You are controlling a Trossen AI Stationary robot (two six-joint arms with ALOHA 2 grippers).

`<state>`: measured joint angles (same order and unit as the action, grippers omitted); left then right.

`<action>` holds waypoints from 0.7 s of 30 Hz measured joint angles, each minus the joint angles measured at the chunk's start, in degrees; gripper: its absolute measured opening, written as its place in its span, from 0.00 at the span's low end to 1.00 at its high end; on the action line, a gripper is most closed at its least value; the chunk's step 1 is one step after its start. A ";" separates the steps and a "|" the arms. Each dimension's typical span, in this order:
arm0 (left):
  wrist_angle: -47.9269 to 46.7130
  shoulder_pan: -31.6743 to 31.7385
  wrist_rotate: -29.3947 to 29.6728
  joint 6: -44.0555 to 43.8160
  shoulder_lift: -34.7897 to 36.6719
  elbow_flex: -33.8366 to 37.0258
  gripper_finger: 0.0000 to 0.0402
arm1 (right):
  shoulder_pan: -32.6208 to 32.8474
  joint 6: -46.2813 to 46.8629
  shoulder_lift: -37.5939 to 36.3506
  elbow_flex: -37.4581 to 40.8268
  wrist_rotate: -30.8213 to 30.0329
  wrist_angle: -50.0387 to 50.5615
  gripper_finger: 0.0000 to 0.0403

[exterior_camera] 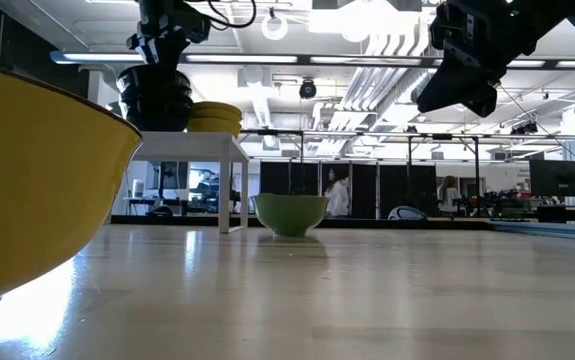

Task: Pick & Place Mini bowls
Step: Stack the orange patterned bowl on the orange patterned bowl on the shelf, then stack the red patterned bowl on the red patterned bowl on the shelf

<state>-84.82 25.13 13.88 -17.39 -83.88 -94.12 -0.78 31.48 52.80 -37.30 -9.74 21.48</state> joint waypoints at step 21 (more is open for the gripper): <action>17.90 -8.36 2.13 1.21 11.06 3.25 0.09 | -0.92 3.93 0.34 0.00 -1.16 -0.56 0.10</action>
<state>-66.92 16.78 16.01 -16.17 -72.82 -90.87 -1.69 35.42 53.13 -37.30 -10.90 20.92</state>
